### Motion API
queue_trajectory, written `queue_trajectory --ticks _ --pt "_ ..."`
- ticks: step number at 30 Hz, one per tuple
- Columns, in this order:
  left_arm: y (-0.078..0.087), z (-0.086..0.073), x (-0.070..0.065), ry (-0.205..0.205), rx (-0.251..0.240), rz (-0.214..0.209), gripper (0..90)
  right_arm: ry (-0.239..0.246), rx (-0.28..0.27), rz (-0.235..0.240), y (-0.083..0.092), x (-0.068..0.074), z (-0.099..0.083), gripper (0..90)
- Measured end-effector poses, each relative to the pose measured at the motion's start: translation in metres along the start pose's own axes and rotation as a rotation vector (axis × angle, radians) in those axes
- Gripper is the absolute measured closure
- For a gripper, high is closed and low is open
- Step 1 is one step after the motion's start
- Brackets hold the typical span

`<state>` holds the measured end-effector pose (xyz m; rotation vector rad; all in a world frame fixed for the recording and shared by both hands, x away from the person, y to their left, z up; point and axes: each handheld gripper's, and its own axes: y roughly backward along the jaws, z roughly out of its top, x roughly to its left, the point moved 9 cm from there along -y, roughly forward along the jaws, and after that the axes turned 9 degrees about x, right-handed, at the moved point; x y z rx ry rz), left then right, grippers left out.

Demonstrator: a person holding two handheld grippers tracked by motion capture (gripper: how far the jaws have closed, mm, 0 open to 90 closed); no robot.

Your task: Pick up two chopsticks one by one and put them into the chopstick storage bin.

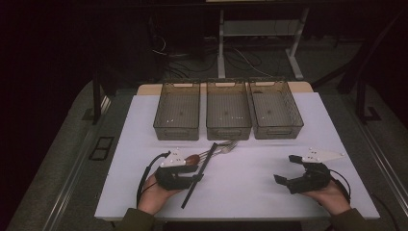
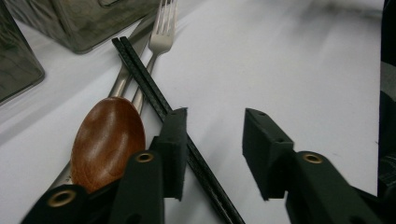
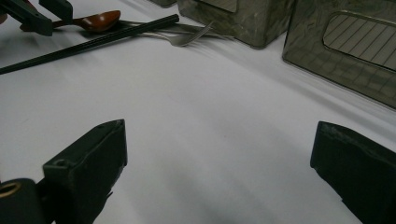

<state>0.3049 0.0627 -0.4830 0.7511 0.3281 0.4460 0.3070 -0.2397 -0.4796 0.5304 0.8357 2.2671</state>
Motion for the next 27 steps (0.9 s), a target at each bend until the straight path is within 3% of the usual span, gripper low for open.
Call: queue_trajectory --ticks 9,12,27 --pt "-0.007 -0.001 -0.003 -0.008 0.024 0.009 69.0 -0.002 0.001 0.000 0.000 0.000 0.000 3.2" --pt "-0.011 -0.004 -0.004 -0.031 0.052 0.024 72.6 -0.003 0.003 -0.001 0.000 0.000 0.000 3.2" --pt "-0.018 -0.008 -0.002 -0.066 0.108 0.075 75.6 -0.005 0.004 0.001 -0.001 0.000 -0.001 3.2"
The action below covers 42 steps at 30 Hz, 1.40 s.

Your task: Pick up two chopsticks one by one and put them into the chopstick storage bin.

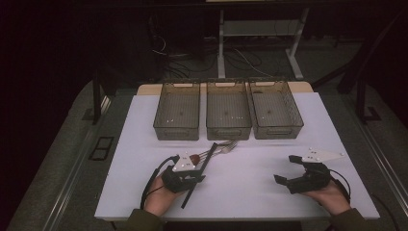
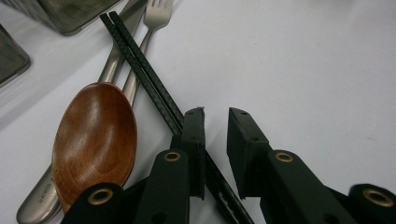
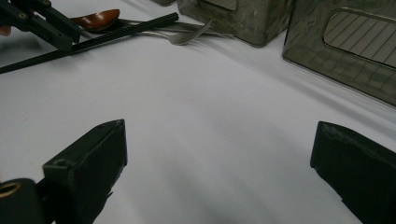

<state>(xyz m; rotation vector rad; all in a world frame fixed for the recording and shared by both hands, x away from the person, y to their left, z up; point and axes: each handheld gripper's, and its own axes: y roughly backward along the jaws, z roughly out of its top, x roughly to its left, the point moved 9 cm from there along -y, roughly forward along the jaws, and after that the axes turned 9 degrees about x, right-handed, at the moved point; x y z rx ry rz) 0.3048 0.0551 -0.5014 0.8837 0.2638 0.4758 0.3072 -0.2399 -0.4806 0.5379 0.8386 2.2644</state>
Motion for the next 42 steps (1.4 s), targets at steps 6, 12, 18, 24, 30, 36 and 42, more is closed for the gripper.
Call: queue_trajectory --ticks 6,12,18,24,30,36,42 --pt "-0.002 0.000 0.000 0.006 0.001 0.005 75.5 0.002 0.001 0.003 0.000 0.000 0.000 3.2" --pt "-0.002 -0.001 0.001 -0.001 0.008 0.014 75.5 0.002 0.002 0.004 0.000 0.000 0.000 3.2" --pt "-0.002 0.000 0.001 0.000 0.006 0.015 75.4 0.001 0.003 0.005 0.000 0.001 0.000 3.2" --pt "-0.004 -0.001 -0.001 -0.001 0.013 0.011 75.0 0.001 0.003 0.005 0.000 0.001 0.000 3.2" --pt "-0.006 -0.001 -0.002 -0.005 0.020 0.007 74.4 0.000 0.003 0.005 0.000 0.001 0.000 3.2" --pt "-0.008 0.000 -0.004 -0.006 0.024 0.000 73.3 0.000 0.005 0.007 0.000 0.001 0.000 3.3" --pt "-0.011 -0.001 -0.005 -0.025 0.041 -0.007 73.4 -0.001 0.005 0.007 0.000 0.001 0.000 3.2"
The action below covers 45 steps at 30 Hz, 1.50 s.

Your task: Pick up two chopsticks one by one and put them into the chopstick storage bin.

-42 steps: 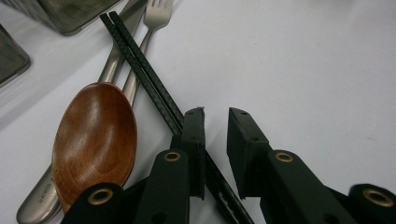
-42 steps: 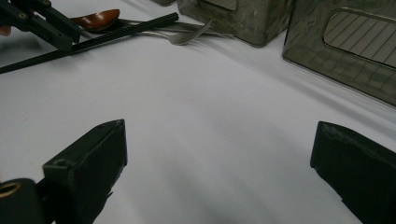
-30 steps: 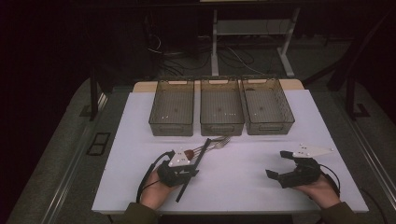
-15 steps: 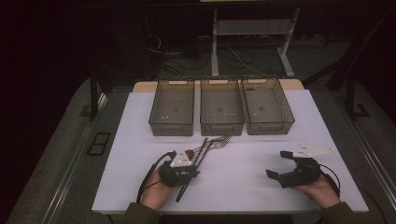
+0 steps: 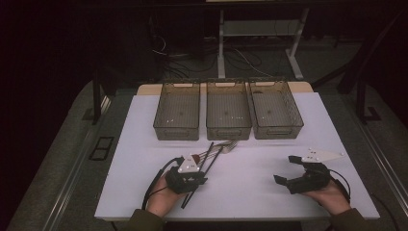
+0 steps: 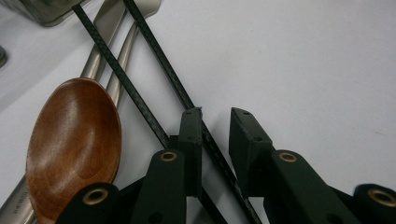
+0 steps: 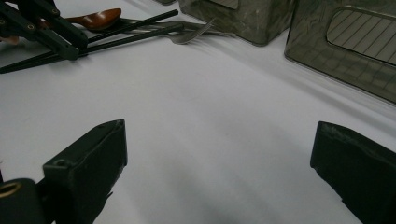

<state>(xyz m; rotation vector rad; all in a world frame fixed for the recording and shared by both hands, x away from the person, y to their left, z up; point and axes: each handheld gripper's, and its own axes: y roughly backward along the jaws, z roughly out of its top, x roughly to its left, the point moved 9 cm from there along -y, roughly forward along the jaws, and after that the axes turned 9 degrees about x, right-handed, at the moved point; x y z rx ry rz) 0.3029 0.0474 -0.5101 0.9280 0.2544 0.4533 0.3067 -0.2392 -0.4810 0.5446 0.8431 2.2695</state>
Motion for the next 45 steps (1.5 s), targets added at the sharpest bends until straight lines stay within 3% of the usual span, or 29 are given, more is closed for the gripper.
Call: queue_trajectory --ticks 12,23,28,30,45 --pt "-0.003 0.001 -0.003 0.012 0.002 -0.021 76.0 -0.003 0.003 0.000 0.000 0.000 0.000 3.3" --pt "-0.004 0.001 -0.003 0.079 -0.008 -0.036 79.1 0.002 0.004 -0.001 -0.001 0.000 0.000 3.3" --pt "-0.005 0.003 -0.006 0.105 -0.024 -0.068 80.1 0.000 0.004 0.000 -0.001 0.000 0.000 3.2" --pt "-0.006 0.003 -0.008 0.086 -0.020 -0.084 82.5 0.000 0.005 0.000 -0.001 0.000 0.000 3.3" --pt "-0.008 0.007 -0.015 0.125 -0.017 -0.075 83.8 -0.002 0.009 -0.002 -0.002 0.000 -0.001 3.3"
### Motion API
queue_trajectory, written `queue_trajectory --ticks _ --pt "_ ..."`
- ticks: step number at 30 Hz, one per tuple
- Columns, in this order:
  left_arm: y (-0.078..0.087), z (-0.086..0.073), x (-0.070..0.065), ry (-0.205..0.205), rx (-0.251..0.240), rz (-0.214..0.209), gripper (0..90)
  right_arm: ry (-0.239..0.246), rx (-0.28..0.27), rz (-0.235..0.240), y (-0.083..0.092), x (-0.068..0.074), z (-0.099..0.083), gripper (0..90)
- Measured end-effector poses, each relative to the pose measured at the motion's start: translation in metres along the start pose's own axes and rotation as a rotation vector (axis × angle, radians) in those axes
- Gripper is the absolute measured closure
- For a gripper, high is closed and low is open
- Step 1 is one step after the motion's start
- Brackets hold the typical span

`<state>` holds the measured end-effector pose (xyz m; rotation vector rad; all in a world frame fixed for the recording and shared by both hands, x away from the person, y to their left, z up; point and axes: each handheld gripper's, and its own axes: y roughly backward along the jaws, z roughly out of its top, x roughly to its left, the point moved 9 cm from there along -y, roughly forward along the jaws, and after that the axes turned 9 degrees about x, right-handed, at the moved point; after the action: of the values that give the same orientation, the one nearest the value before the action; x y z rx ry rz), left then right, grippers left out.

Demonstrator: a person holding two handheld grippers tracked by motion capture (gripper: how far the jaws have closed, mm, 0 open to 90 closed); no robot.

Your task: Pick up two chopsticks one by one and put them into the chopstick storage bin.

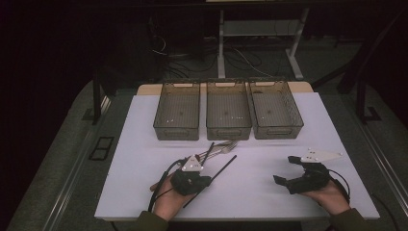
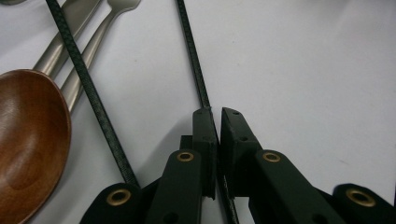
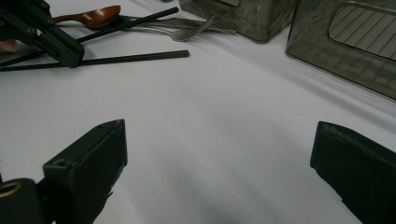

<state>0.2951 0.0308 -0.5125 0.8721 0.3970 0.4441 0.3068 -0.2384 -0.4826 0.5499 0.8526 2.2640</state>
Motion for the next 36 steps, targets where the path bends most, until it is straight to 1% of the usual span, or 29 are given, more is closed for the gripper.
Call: queue_trajectory --ticks 1,2,3,4,6,7,9,10,12,14,17,18,20,26,28,31,32,35,36 --pt "-0.001 0.001 -0.001 0.008 -0.006 -0.004 84.1 0.000 0.001 0.000 0.000 0.000 0.000 3.3" --pt "-0.001 0.001 -0.003 0.015 -0.001 -0.006 84.4 0.000 0.002 0.000 0.000 0.000 0.000 3.2" --pt "-0.001 0.001 -0.003 0.006 0.002 -0.005 84.4 0.000 0.002 0.000 0.000 0.000 0.000 3.2" --pt "-0.002 0.002 -0.003 0.011 -0.001 -0.004 84.7 -0.001 0.001 0.000 0.000 0.000 0.000 3.3" --pt "-0.002 0.002 -0.005 0.006 0.002 -0.002 85.0 -0.001 0.001 0.001 0.000 0.000 0.000 3.3" --pt "-0.003 0.003 -0.006 0.015 0.004 -0.004 85.0 -0.001 0.001 0.001 0.000 0.000 0.000 3.3" --pt "-0.003 0.004 -0.008 -0.002 0.011 -0.007 85.2 -0.002 0.000 0.001 0.000 0.000 0.000 3.3" --pt "-0.003 0.004 -0.008 -0.002 0.011 -0.007 85.5 -0.002 0.000 0.001 0.000 0.000 0.000 3.3" --pt "-0.002 0.006 -0.009 0.020 -0.009 -0.010 85.5 -0.004 -0.002 0.001 0.001 0.000 0.000 3.2" --pt "0.000 0.007 -0.009 0.019 -0.020 -0.013 85.5 -0.003 -0.003 0.001 0.001 0.000 0.000 3.2" --pt "0.001 0.008 -0.009 0.018 -0.024 -0.017 85.5 -0.003 -0.001 0.002 0.001 0.000 0.000 3.3" --pt "0.001 0.008 -0.009 0.010 -0.027 -0.013 85.6 -0.003 -0.001 0.002 0.001 0.000 0.000 3.3" --pt "0.003 0.010 -0.010 0.019 -0.036 -0.017 85.6 -0.002 -0.004 0.000 0.001 0.000 0.000 3.3" --pt "0.008 0.013 -0.011 0.006 -0.049 -0.025 85.6 -0.007 -0.010 0.008 0.000 0.000 0.000 3.3" --pt "0.009 0.014 -0.011 0.002 -0.052 -0.031 85.6 -0.009 -0.020 0.012 0.001 0.000 0.001 3.3" --pt "0.011 0.015 -0.011 -0.007 -0.055 -0.028 85.6 -0.014 -0.025 0.013 0.001 0.000 0.001 3.3" --pt "0.012 0.015 -0.011 -0.008 -0.058 -0.031 85.6 -0.021 -0.029 0.023 0.000 0.002 0.000 3.3" --pt "0.015 0.017 -0.010 -0.016 -0.068 -0.031 85.6 -0.019 -0.031 0.020 -0.002 0.003 -0.001 3.3" --pt "0.017 0.018 -0.010 -0.018 -0.072 -0.031 85.6 -0.022 -0.029 0.027 -0.005 0.005 -0.002 3.3"
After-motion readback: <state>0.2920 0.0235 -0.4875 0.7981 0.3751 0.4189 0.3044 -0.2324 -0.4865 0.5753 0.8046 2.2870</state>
